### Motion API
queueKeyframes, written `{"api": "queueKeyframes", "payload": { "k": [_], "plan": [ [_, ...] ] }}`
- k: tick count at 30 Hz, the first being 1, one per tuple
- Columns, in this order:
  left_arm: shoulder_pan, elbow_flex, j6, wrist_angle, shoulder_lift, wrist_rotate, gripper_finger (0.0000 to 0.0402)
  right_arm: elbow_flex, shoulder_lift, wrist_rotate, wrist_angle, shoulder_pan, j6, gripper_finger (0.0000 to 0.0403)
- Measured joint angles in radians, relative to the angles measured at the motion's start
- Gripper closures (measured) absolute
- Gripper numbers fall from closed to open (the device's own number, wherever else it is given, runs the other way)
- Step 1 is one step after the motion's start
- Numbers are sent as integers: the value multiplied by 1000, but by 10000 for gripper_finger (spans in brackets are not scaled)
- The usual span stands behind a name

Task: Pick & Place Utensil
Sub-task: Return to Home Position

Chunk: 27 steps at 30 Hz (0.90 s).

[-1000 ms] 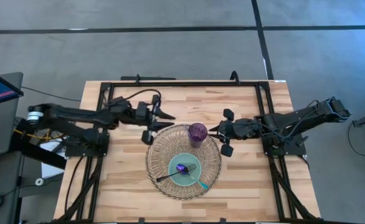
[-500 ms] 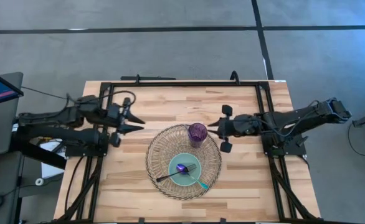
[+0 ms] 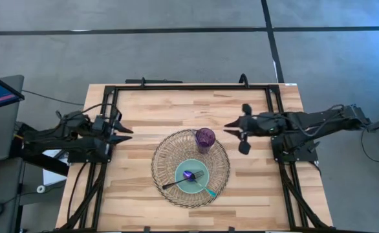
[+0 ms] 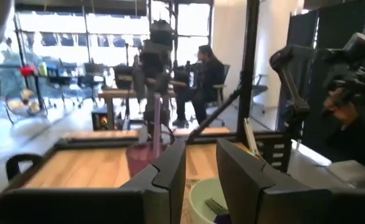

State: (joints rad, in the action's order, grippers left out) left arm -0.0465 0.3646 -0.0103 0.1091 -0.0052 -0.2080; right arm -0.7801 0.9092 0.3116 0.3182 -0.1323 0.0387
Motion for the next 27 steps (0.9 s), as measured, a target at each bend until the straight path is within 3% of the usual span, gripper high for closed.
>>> {"api": "queueKeyframes", "payload": {
  "k": [3, 10, 19, 27],
  "plan": [
    [0, -4, 8, 2, 33, -21, 311, 111, -93, 63, -83, -14, 6, 328],
    [1, -41, -19, -34, 56, -21, 311, 401, -276, 65, -340, -10, -38, 328],
    [1, -37, -65, -90, 3, -33, 311, 487, -538, 0, -337, -23, -45, 328],
    [1, -82, -62, -82, 5, -33, 311, 579, -682, 2, -352, -27, -56, 328]
  ]
}}
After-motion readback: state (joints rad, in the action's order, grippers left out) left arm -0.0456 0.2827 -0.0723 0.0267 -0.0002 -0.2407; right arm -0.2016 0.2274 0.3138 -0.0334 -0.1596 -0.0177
